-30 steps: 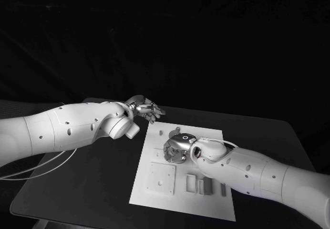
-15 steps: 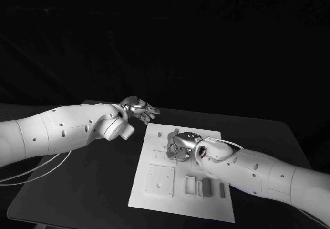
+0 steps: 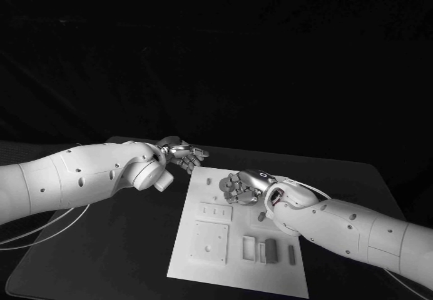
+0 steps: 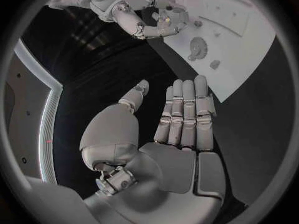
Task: Assemble the parts on the task board
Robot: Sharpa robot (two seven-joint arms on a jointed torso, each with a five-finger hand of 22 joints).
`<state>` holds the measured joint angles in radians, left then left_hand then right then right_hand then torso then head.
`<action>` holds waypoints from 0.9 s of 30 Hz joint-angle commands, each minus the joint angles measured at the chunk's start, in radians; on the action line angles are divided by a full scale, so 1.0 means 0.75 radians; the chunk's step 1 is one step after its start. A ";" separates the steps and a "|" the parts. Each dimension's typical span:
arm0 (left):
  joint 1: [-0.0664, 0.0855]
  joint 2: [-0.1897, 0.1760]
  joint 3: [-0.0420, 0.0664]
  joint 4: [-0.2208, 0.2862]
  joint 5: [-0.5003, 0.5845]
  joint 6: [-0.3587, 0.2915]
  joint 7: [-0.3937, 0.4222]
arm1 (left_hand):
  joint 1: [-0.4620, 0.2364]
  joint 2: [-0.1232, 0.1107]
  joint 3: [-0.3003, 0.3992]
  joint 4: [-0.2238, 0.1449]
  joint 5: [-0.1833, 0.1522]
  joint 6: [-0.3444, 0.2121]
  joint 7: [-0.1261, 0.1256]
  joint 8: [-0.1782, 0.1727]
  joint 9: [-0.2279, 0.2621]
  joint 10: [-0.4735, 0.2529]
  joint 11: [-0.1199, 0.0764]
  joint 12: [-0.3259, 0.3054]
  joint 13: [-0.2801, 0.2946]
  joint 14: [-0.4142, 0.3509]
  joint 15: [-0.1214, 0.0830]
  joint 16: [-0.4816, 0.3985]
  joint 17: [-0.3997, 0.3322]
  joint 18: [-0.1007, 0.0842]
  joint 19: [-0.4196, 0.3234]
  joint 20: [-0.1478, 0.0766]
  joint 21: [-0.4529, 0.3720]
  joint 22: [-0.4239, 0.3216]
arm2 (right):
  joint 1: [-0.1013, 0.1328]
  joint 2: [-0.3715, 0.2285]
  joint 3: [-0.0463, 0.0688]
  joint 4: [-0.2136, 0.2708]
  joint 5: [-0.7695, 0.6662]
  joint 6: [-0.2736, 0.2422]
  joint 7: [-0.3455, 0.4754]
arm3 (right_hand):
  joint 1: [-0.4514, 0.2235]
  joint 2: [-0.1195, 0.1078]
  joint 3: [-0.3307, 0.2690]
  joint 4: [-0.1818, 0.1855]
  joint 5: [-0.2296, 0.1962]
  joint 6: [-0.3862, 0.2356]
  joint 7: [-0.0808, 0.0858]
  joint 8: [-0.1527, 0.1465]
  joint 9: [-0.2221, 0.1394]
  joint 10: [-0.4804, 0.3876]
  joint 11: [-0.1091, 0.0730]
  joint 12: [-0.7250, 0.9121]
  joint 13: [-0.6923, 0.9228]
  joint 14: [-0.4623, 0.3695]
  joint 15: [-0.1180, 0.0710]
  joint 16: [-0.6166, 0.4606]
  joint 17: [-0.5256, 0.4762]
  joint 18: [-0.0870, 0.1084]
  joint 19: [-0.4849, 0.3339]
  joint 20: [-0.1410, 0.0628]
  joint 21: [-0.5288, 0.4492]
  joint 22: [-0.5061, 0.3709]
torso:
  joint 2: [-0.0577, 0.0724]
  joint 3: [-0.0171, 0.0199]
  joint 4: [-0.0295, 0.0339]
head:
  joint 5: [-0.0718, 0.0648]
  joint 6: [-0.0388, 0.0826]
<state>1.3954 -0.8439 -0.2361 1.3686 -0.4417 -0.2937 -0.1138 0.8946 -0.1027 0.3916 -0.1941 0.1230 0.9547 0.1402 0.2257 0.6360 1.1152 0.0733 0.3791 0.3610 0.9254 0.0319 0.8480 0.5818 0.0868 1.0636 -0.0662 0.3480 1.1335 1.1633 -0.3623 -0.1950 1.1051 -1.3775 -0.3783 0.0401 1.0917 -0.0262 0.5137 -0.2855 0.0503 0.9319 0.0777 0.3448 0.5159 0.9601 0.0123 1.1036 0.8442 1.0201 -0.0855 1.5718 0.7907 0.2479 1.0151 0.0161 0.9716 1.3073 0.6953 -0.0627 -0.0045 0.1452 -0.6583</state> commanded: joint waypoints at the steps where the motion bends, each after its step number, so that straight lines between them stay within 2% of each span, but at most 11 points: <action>1: -0.001 0.002 0.000 0.005 -0.074 0.137 -0.120 | -0.015 -0.004 -0.002 0.013 -0.007 0.009 0.000 -0.010 -0.005 0.007 0.000 0.001 -0.001 0.011 -0.001 0.003 0.004 0.022 0.015 -0.002 0.000 0.005 | 0.000 -0.015 0.017 0.023 0.078 -0.041 0.017 | -0.010 -0.004 0.010 -0.002 0.002 0.059 0.052 -0.003 -0.002 0.008 -0.005 -0.001 -0.002 0.001 -0.009 0.002 -0.002 0.019 0.007 -0.001 0.008 0.010 | -0.001 -0.0001 -0.0009 | -0.007 0.006; 3: -0.003 0.005 0.000 0.007 -0.100 0.190 -0.157 | -0.024 -0.003 0.000 0.023 -0.010 0.003 0.003 -0.016 -0.011 0.005 0.000 0.002 -0.001 0.011 -0.003 0.006 0.008 0.022 0.016 -0.003 0.001 0.009 | 0.000 -0.029 0.033 0.037 0.098 -0.050 0.020 | -0.011 -0.005 0.010 -0.002 0.002 0.059 0.052 -0.004 -0.002 0.008 -0.005 -0.001 -0.002 0.001 -0.009 0.002 -0.002 0.019 0.007 -0.002 0.008 0.010 | -0.001 0.0002 -0.0007 | -0.010 0.010; 5: -0.006 0.009 0.000 0.012 -0.106 0.221 -0.175 | -0.035 -0.005 0.002 0.038 -0.014 -0.002 0.006 -0.020 -0.019 0.004 0.000 0.004 0.000 0.009 -0.004 0.008 0.012 0.022 0.015 -0.004 0.000 0.013 | 0.000 -0.043 0.040 0.054 0.122 -0.076 0.027 | -0.014 -0.009 0.010 -0.002 0.002 0.059 0.052 -0.004 -0.002 0.008 -0.005 -0.001 -0.002 0.001 -0.009 0.002 -0.002 0.019 0.008 -0.002 0.008 0.009 | -0.001 0.0017 -0.0011 | -0.008 0.013; 9: -0.018 0.020 -0.001 0.022 -0.083 0.223 -0.173 | -0.056 -0.001 0.009 0.070 -0.008 -0.009 0.010 -0.027 -0.029 0.001 0.000 0.007 0.002 0.014 -0.007 0.016 0.020 0.024 0.021 -0.007 0.003 0.022 | 0.000 -0.068 0.060 0.088 0.154 -0.110 0.033 | -0.019 -0.013 0.010 -0.002 0.002 0.058 0.052 -0.006 -0.002 0.010 -0.005 0.000 -0.002 0.003 -0.010 0.002 -0.002 0.019 0.010 -0.003 0.009 0.009 | -0.001 0.0001 -0.0016 | -0.007 0.021; 13: -0.027 0.034 -0.001 0.032 -0.043 0.200 -0.155 | -0.046 -0.011 0.012 0.069 -0.005 -0.029 0.019 -0.039 -0.041 -0.004 0.001 0.011 0.004 0.015 -0.011 0.024 0.030 0.025 0.024 -0.011 0.008 0.032 | 0.000 -0.081 0.074 0.107 0.160 -0.122 0.034 | -0.017 -0.012 0.012 -0.003 0.002 0.059 0.051 -0.006 -0.001 0.012 -0.006 0.000 -0.003 0.004 -0.010 0.003 -0.002 0.019 0.012 -0.004 0.009 0.009 | -0.001 -0.0002 -0.0007 | -0.011 0.031; 16: -0.029 0.042 -0.001 0.037 -0.030 0.185 -0.145 | -0.046 -0.022 0.010 0.071 -0.008 -0.043 0.025 -0.047 -0.048 -0.010 0.003 0.011 0.005 0.013 -0.011 0.027 0.034 0.024 0.024 -0.011 0.008 0.037 | 0.000 -0.081 0.079 0.106 0.161 -0.110 0.034 | -0.016 -0.012 0.014 -0.004 0.002 0.060 0.051 -0.006 -0.001 0.013 -0.006 0.000 -0.003 0.005 -0.011 0.003 -0.002 0.019 0.012 -0.005 0.010 0.009 | 0.000 -0.0003 -0.0022 | -0.013 0.036; 20: -0.029 0.055 -0.001 0.039 -0.018 0.181 -0.136 | -0.074 -0.039 -0.005 0.091 -0.050 -0.051 0.030 -0.050 -0.059 -0.013 0.003 0.018 0.010 0.011 -0.013 0.030 0.042 0.024 0.022 -0.013 0.006 0.045 | 0.000 -0.075 0.079 0.105 0.161 -0.109 0.034 | -0.015 -0.013 0.015 -0.004 0.002 0.060 0.050 -0.007 -0.001 0.013 -0.006 0.000 -0.003 0.005 -0.011 0.003 -0.002 0.019 0.013 -0.006 0.009 0.009 | -0.002 0.0017 -0.0034 | -0.014 0.037; 27: -0.029 0.066 -0.001 0.051 -0.059 0.235 -0.170 | -0.136 -0.032 -0.037 0.135 -0.072 -0.038 0.023 -0.040 -0.067 -0.014 -0.001 0.025 0.013 0.010 -0.017 0.032 0.051 0.028 0.022 -0.017 0.001 0.053 | 0.000 -0.068 0.081 0.107 0.161 -0.115 0.032 | -0.013 -0.013 0.017 -0.005 0.002 0.060 0.050 -0.007 -0.001 0.013 -0.006 0.000 -0.003 0.005 -0.011 0.002 -0.003 0.019 0.013 -0.006 0.009 0.009 | 0.000 0.0016 -0.0022 | -0.016 0.037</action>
<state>1.3734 -0.7966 -0.2372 1.4005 -0.4730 -0.1557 -0.2294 0.8023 -0.1241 0.3626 -0.0968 0.0726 0.9234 0.1605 0.1906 0.5866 1.1076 0.0733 0.3942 0.3701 0.9325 0.0247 0.8706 0.6190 0.0831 1.0758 -0.0750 0.3479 1.1719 1.1635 -0.4154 -0.1352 1.1834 -1.2623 -0.4545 0.0544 1.0854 -0.0327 0.5219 -0.2885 0.0502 0.9350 0.0806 0.3385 0.5137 0.9636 0.0089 1.1036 0.8435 1.0267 -0.0857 1.5715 0.7899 0.2412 1.0188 0.0125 0.9756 1.3075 0.6947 -0.0617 -0.0066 0.1332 -0.6296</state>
